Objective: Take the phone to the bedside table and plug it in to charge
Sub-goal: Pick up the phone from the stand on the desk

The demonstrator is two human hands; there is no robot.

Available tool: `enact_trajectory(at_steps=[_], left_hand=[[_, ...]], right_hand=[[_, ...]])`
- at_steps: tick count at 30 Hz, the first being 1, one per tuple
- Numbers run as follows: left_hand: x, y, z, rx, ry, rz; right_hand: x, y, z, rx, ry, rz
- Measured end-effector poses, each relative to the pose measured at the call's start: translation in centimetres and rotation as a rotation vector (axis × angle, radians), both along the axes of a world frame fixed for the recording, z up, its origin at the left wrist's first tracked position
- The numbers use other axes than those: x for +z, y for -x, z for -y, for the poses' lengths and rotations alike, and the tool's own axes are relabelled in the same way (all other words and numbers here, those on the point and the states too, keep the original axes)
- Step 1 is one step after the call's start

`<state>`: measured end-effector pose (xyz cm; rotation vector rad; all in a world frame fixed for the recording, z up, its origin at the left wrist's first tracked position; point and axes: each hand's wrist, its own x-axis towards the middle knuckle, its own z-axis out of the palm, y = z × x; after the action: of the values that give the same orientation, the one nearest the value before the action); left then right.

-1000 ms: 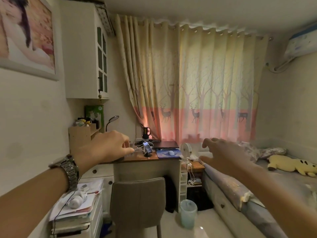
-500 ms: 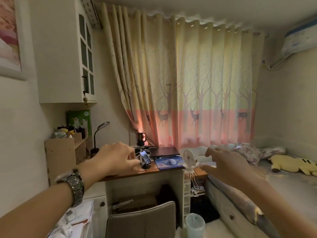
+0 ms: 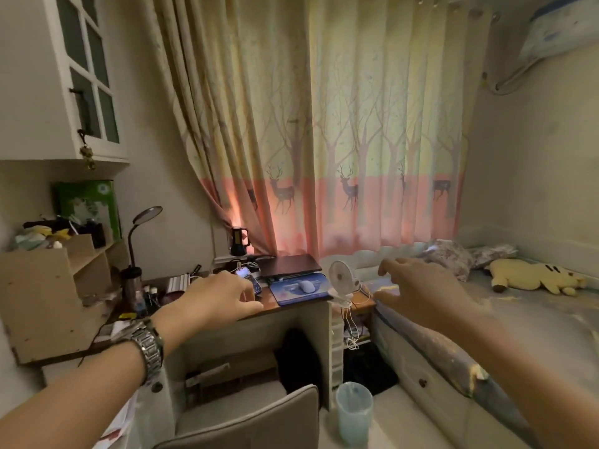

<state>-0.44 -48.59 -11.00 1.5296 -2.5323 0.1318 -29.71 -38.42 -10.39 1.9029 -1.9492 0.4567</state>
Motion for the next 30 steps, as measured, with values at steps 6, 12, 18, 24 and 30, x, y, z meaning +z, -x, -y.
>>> enact_trajectory(at_steps=[6,12,18,24,30], left_hand=[[-0.1,4.4,8.0,0.017,0.041,-0.048],[-3.6,8.8,14.6,-0.007,-0.086,-0.056],[-5.6,11.9,22.8,-0.002,-0.050,-0.038],[-7.5,13.9,32.9,0.025,-0.088,-0.075],[-8.7,15.5,40.8,0.058,-0.113,-0.051]], right_hand=[[-0.8,5.0,7.5,-0.009,-0.004,0.026],[-3.8,8.8,14.5,0.014,-0.038,0.058],[-5.8,12.3,23.0,-0.008,-0.060,0.017],[-7.1,14.2,34.5,0.030,-0.114,0.013],[-9.0,15.6,43.4,0.088,-0.123,-0.023]])
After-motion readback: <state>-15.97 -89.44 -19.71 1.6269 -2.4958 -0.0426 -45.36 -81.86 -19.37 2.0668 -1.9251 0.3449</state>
